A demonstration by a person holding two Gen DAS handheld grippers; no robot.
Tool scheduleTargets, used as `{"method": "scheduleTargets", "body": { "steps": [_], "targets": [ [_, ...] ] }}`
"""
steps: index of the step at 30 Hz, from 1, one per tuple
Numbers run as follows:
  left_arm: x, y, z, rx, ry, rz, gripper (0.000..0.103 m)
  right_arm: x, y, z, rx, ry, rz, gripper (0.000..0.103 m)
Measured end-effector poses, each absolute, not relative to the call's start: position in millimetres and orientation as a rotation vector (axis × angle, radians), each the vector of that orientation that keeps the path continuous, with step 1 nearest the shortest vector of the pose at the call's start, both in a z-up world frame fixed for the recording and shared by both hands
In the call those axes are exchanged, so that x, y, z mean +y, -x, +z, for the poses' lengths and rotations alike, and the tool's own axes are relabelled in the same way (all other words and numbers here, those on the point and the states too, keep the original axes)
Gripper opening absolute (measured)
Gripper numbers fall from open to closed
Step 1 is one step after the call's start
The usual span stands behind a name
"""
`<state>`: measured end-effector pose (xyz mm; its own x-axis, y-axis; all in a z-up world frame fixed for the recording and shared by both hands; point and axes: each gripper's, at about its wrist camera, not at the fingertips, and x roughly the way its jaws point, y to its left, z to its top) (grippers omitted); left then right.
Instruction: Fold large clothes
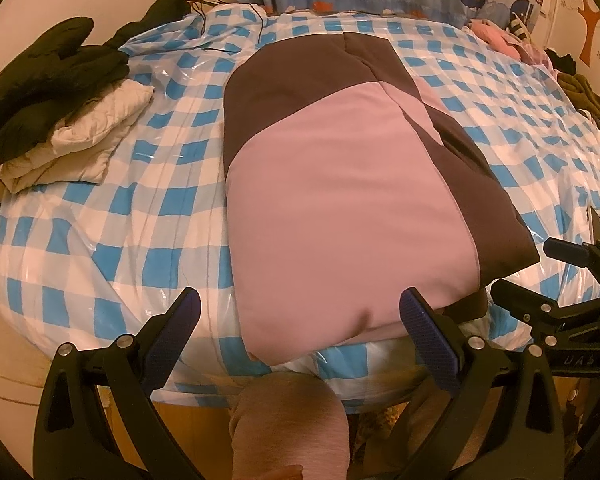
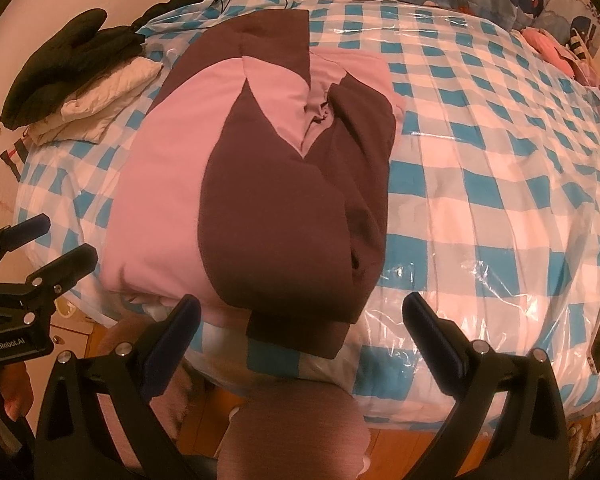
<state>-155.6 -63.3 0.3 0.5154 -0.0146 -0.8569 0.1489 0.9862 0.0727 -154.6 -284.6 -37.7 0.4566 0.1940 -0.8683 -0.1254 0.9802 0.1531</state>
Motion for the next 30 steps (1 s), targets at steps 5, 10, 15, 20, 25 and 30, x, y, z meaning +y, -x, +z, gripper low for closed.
{"method": "scheduleTargets", "body": {
  "steps": [5, 10, 15, 20, 25, 30],
  "targets": [
    [-67.0, 155.2, -2.5, 1.027, -0.155, -0.094, 0.096, -287.9, 154.0, -40.6, 1.083, -0.077, 0.197, 0.097],
    [-72.1, 155.3, -4.5, 1.023, -0.171, -0.088, 0.096, -290.4, 152.9, -43.6, 1.088, -0.081, 0.198, 0.097],
    [-74.6, 155.0, -4.7, 1.020, -0.182, -0.083, 0.096, -292.3, 150.9, -46.9, 1.093, -0.084, 0.197, 0.097],
    [-74.9, 154.9, -4.9, 1.020, -0.182, -0.082, 0.096, -292.0, 149.1, -49.2, 1.098, -0.084, 0.198, 0.097],
    [-75.3, 154.9, -4.8, 1.020, -0.181, -0.082, 0.096, -292.1, 149.1, -49.8, 1.099, -0.084, 0.198, 0.097],
    [-74.7, 154.5, -4.9, 1.019, -0.182, -0.082, 0.096, -292.1, 149.0, -49.9, 1.098, -0.084, 0.197, 0.097]
  ]
}}
